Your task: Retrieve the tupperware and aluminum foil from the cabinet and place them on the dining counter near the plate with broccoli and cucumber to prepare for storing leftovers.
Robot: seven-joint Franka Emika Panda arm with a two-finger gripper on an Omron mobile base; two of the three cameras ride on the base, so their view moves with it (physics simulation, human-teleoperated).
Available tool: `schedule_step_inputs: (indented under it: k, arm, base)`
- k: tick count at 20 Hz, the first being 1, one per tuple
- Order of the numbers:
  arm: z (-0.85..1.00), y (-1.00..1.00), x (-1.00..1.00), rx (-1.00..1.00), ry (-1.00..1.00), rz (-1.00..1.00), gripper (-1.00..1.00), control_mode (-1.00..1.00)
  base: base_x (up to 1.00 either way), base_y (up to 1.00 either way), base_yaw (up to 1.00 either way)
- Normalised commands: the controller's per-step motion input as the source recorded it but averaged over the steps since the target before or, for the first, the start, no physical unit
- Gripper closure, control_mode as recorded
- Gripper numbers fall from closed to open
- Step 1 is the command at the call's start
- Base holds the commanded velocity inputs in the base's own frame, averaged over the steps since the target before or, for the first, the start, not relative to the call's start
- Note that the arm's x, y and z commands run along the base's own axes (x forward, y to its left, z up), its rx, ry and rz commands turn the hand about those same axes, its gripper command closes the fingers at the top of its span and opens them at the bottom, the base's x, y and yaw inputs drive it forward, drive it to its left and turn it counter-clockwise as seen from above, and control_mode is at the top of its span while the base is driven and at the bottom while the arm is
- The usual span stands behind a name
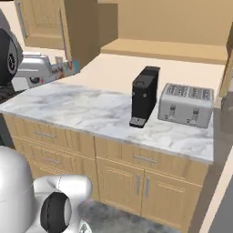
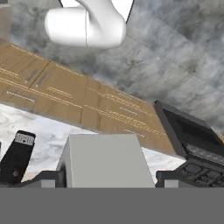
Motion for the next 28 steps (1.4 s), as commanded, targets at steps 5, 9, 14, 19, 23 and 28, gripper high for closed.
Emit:
schedule_step_inputs:
  k: [5, 9, 14, 19, 23, 28]
  arm:
    - [0.00, 0.00, 0.00, 0.00, 0.00, 0.00, 1.00, 1.00]
    - [0.00, 0.00, 0.00, 0.00, 0.00, 0.00, 1.00, 1.00]
    - [0.00, 0.00, 0.00, 0.00, 0.00, 0.00, 1.00, 1.00]
    - [0.00, 0.00, 0.00, 0.00, 0.00, 0.00, 1.00, 1.00]
    - [0.00, 0.00, 0.00, 0.00, 0.00, 0.00, 1.00, 1.00]
    - [0.00, 0.00, 0.00, 0.00, 0.00, 0.00, 1.00, 1.00]
  base:
    - [-0.06, 1.00, 0.71]
    - [0.17, 0.91, 0.71]
    - [0.76, 0.51, 0.65]
    - [0.99, 0.10, 0.61]
    - [1.00, 0.00, 0.57]
    - [1.00, 0.15, 0.52]
